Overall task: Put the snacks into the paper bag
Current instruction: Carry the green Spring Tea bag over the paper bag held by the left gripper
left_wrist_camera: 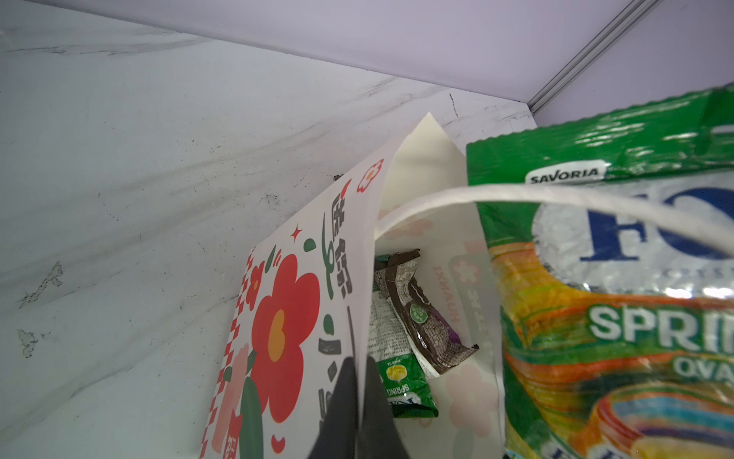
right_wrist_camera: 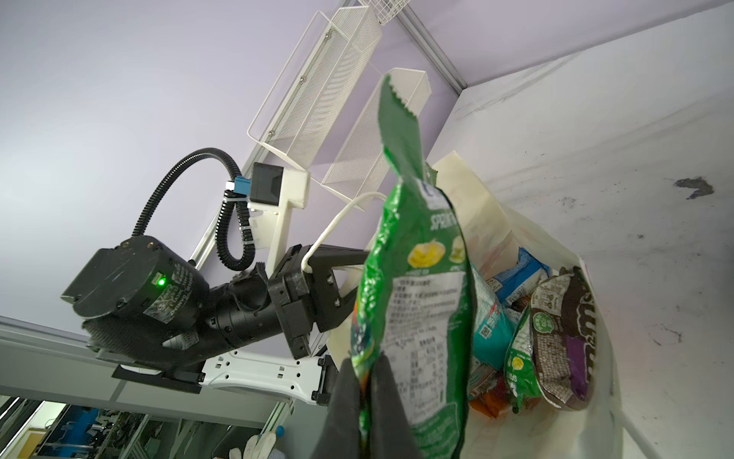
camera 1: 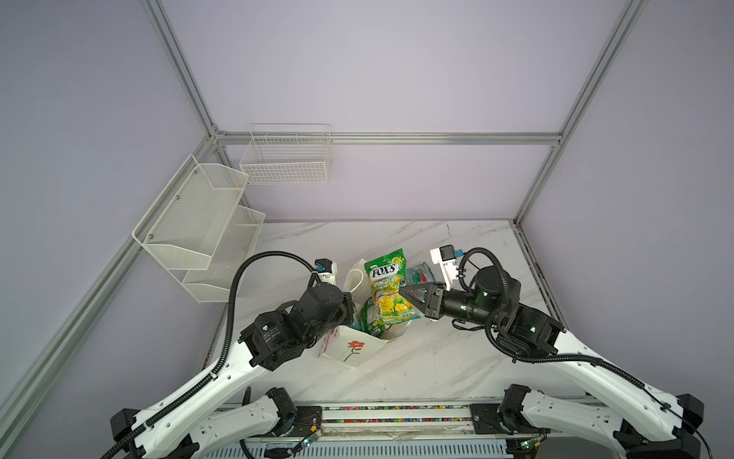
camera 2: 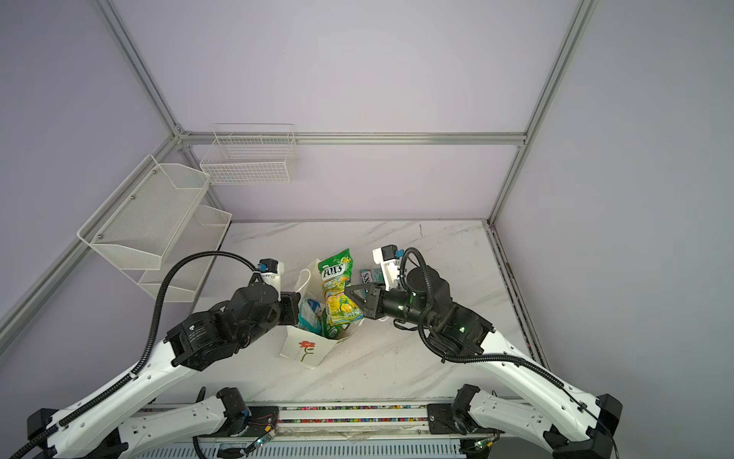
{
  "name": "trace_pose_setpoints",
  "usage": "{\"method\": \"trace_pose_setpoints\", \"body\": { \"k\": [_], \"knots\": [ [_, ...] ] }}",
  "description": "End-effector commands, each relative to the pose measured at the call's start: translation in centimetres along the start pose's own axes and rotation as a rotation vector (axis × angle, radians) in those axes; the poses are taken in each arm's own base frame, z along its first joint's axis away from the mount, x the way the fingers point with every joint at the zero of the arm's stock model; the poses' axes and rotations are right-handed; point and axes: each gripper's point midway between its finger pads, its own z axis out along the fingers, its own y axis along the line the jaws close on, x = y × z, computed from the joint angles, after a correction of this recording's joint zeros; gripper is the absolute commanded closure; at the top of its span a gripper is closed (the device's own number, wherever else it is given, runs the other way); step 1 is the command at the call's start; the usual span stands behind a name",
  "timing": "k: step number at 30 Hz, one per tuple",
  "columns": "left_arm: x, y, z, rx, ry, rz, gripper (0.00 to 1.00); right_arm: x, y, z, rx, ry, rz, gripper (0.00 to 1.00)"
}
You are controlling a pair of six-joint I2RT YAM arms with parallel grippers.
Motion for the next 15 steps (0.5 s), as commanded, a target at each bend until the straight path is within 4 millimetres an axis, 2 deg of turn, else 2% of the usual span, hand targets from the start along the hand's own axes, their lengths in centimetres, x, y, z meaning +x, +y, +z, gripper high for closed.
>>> {"method": "trace_pose_setpoints", "body": {
  "k": [1, 15],
  "knots": [
    [-5.8, -1.9, -3.6, 0.097, -0.181, -0.100, 1.00, -0.6, 1.0, 0.0, -0.035, -0.039, -0.005, 1.00],
    [-5.3, -1.1, -3.8, 0.089, -0.189, -0.110, 1.00, 0.7, 1.0, 1.1, -0.014, -0.010, -0.004, 1.00]
  ]
}}
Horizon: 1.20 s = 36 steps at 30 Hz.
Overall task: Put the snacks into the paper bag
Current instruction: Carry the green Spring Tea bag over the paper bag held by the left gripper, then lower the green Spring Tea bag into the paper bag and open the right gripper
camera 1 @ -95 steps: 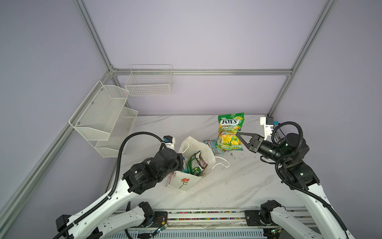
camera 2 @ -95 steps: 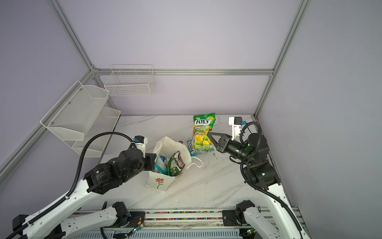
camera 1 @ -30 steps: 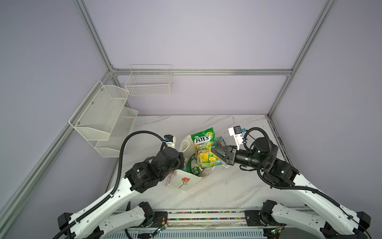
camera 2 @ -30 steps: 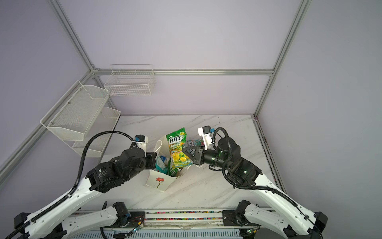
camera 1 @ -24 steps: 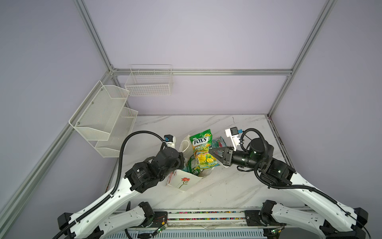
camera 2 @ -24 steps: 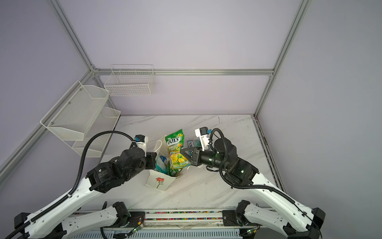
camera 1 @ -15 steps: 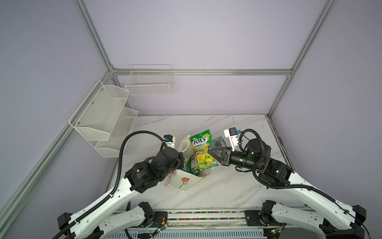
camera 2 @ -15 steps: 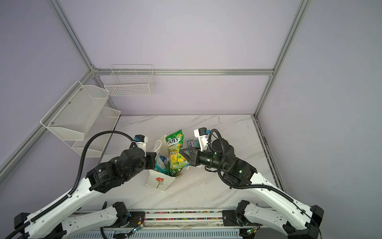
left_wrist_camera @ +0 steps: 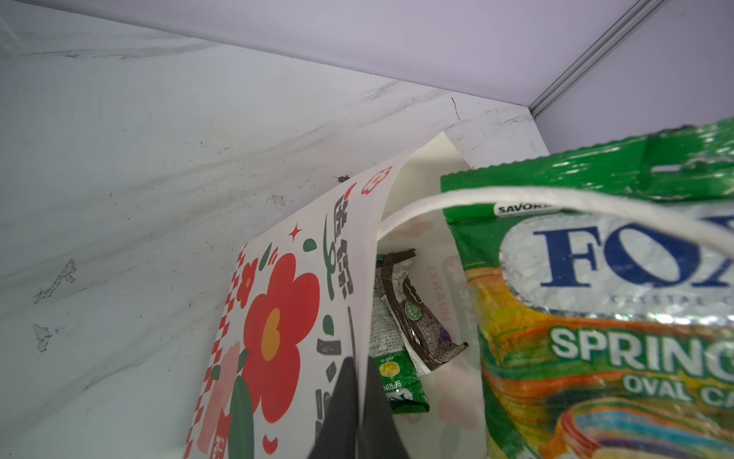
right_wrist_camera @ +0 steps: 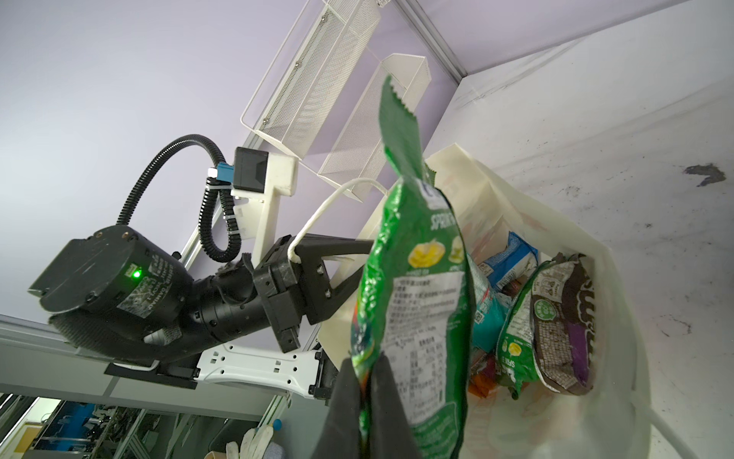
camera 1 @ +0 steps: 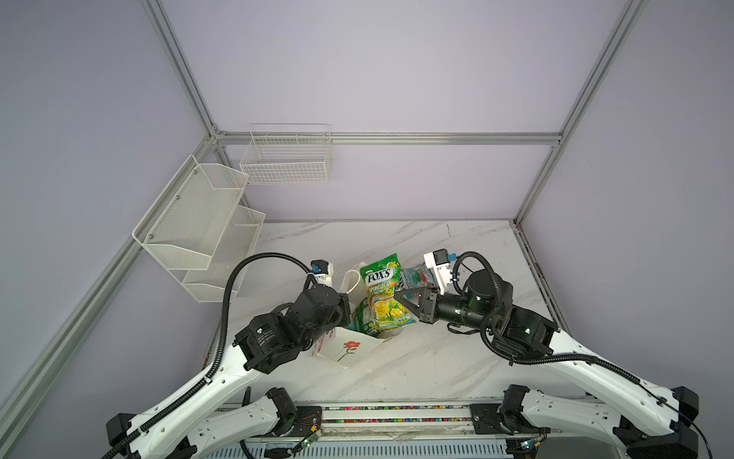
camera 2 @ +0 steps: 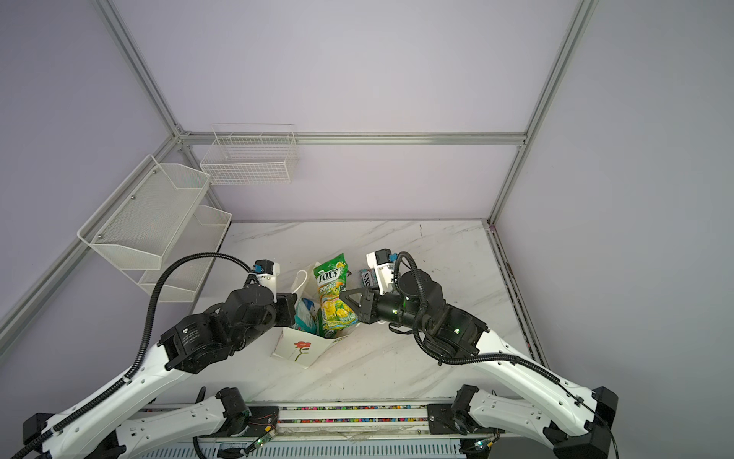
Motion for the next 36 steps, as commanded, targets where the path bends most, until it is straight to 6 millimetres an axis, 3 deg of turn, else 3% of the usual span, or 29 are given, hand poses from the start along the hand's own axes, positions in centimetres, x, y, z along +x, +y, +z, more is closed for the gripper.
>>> {"method": "trace_pose_setpoints", "body": {
  "k": [1, 15, 36],
  "knots": [
    [-5.2, -1.7, -3.0, 0.094, -0.179, -0.109, 1.00, -0.5, 0.8, 0.3, -0.023, -0.031, -0.001, 1.00],
    [-4.8, -1.4, -2.9, 0.092, -0.173, -0.114, 1.00, 0.8, 0.9, 1.9, -0.009, 0.002, -0.012, 1.00],
    [-2.8, -0.8, -1.7, 0.088, -0.134, -0.135, 1.00, 0.6, 0.3, 2.8, 0.033, -0.004, -0.012, 1.00]
  ]
}}
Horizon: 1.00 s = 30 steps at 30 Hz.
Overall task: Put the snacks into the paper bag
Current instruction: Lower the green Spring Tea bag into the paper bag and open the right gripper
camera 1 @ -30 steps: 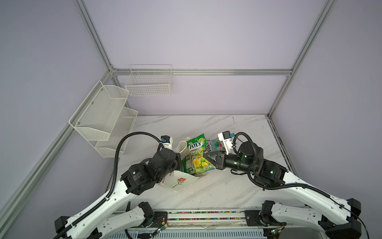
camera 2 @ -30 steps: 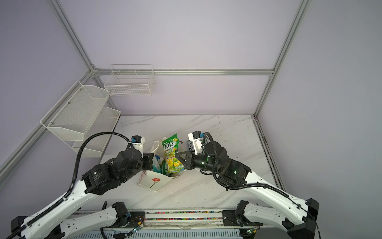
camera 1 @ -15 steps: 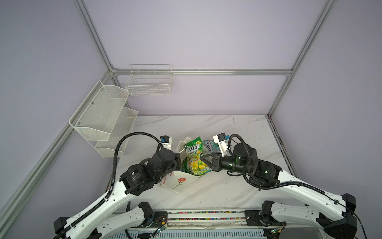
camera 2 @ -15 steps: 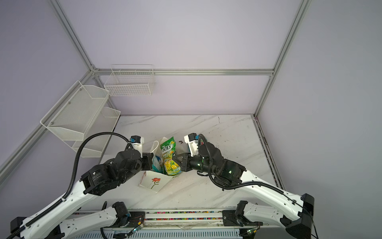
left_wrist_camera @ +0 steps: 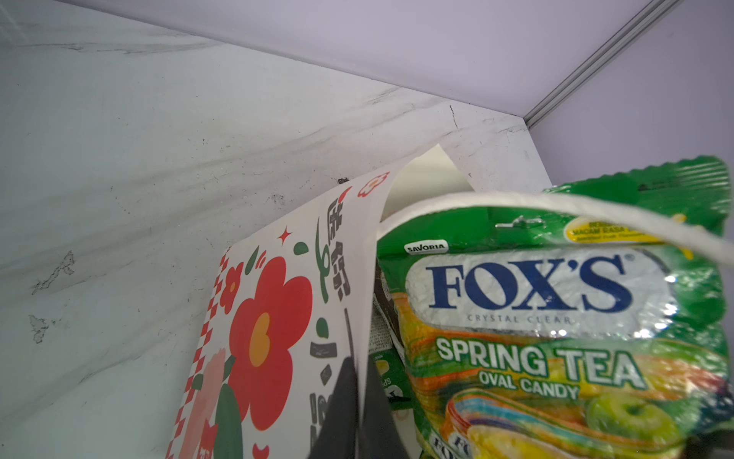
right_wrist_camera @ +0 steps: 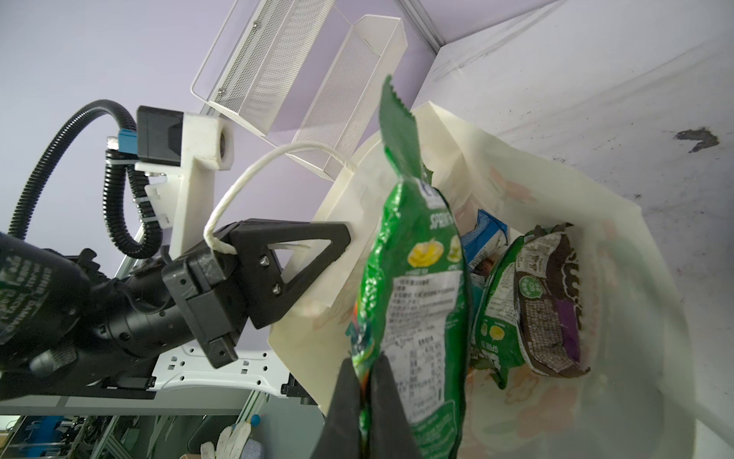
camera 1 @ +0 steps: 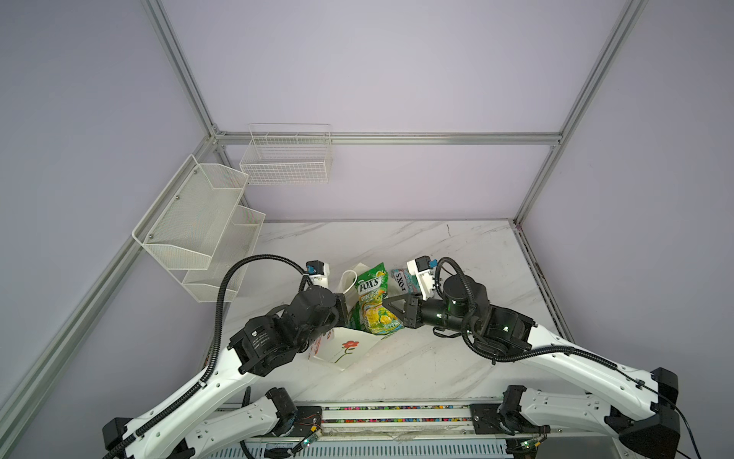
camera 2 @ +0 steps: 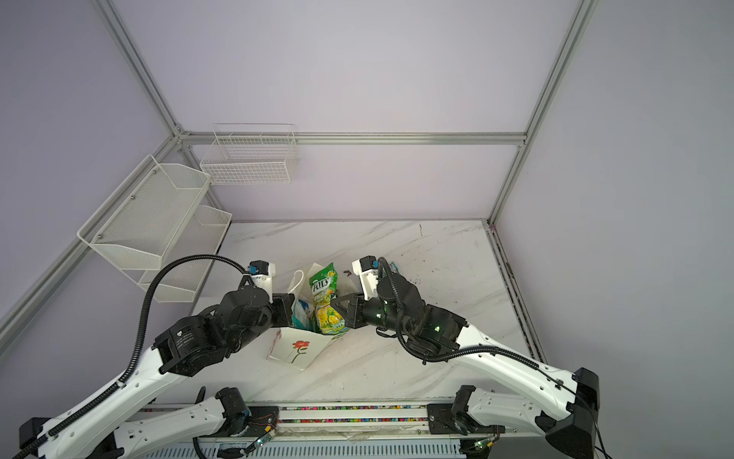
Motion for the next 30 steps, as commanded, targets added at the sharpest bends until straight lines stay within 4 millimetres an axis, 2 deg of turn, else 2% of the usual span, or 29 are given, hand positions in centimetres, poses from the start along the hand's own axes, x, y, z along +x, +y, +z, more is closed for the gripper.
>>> {"method": "trace_pose_setpoints", "body": {
  "k": [1, 10, 21, 22, 24, 25, 26, 30],
  "knots": [
    [-2.5, -1.1, -1.1, 0.078, -0.122, -0.094, 1.00, -1.8, 2.1, -0.6, -0.050, -0.062, -0.013, 1.00],
    [-1.4, -0.6, -0.5, 0.067, -0.098, -0.094, 1.00, -2.0, 2.2, -0.2, -0.046, -0.059, -0.015, 1.00],
    [-1.3, -0.5, -0.4, 0.064, -0.094, -0.096, 1.00, -1.6, 3.1, 0.6, -0.069, -0.036, -0.030, 1.00],
    [-1.3, -0.5, -0.4, 0.062, -0.094, -0.094, 1.00, -1.5, 3.2, 0.6, -0.076, -0.031, -0.037, 0.96],
    [-1.3, -0.5, -0.4, 0.063, -0.095, -0.094, 1.00, -1.4, 3.7, 0.6, -0.092, -0.025, -0.046, 0.64],
    [-1.3, -0.5, -0.4, 0.062, -0.095, -0.095, 1.00, -1.4, 3.7, 0.5, -0.091, -0.028, -0.048, 0.57],
    [-1.3, -0.5, -0.4, 0.061, -0.096, -0.095, 1.00, -1.6, 3.8, 0.4, -0.087, -0.034, -0.051, 0.53],
    [-1.5, -0.4, -0.5, 0.059, -0.101, -0.093, 1.00, -2.3, 3.3, -0.5, -0.044, -0.065, -0.060, 0.48]
  ]
}}
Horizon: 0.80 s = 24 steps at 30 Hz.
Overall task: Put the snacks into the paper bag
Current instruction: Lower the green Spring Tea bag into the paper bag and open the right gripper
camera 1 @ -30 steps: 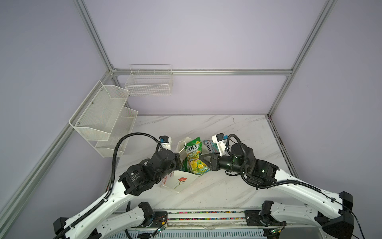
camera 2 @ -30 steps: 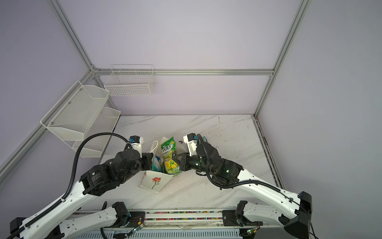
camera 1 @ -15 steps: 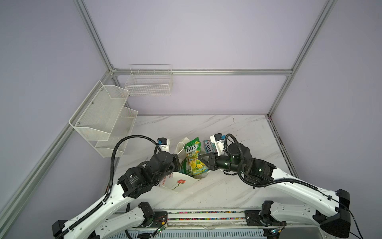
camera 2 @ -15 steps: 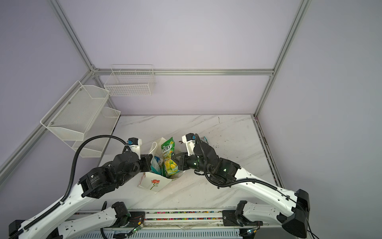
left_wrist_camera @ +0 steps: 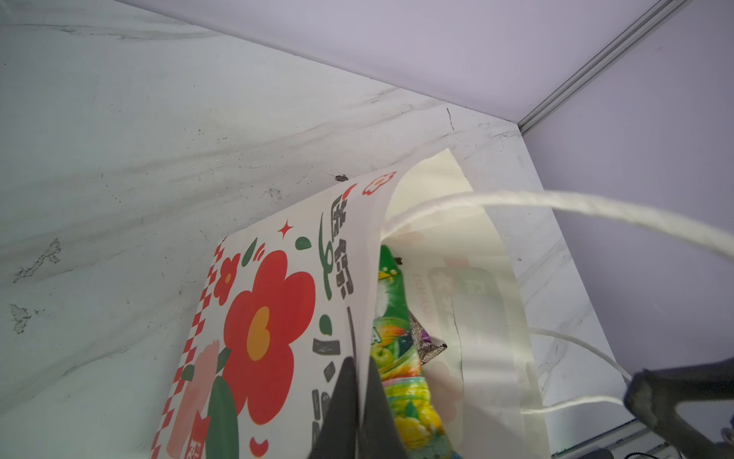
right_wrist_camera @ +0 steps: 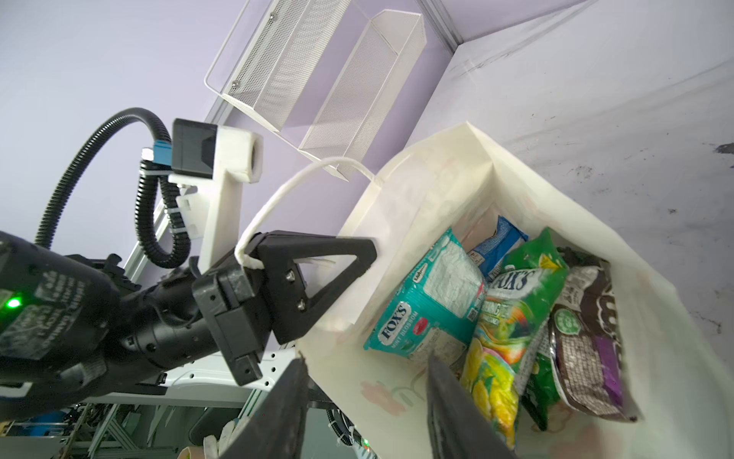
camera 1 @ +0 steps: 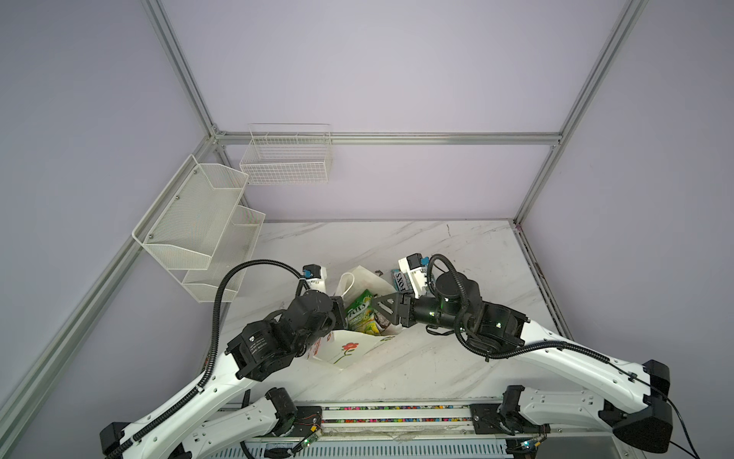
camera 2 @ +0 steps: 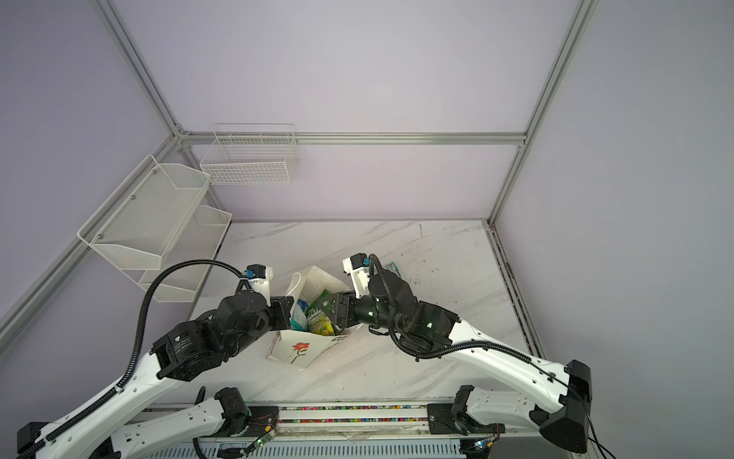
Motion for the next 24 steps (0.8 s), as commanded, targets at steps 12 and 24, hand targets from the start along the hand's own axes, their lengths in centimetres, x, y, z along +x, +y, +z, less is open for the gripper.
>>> {"method": "trace_pose_setpoints", "body": {
  "k": [12, 24],
  "knots": [
    [-2.0, -0.7, -0.6, 0.048, -0.099, -0.062, 1.00, -2.4, -3.2, -4.4, 0.261, -0.122, -0.032, 0.38],
    [-2.0, -0.7, -0.7, 0.052, -0.100, -0.068, 1.00, 0.9, -9.4, -3.8, 0.501, -0.023, -0.024, 0.35]
  ]
}}
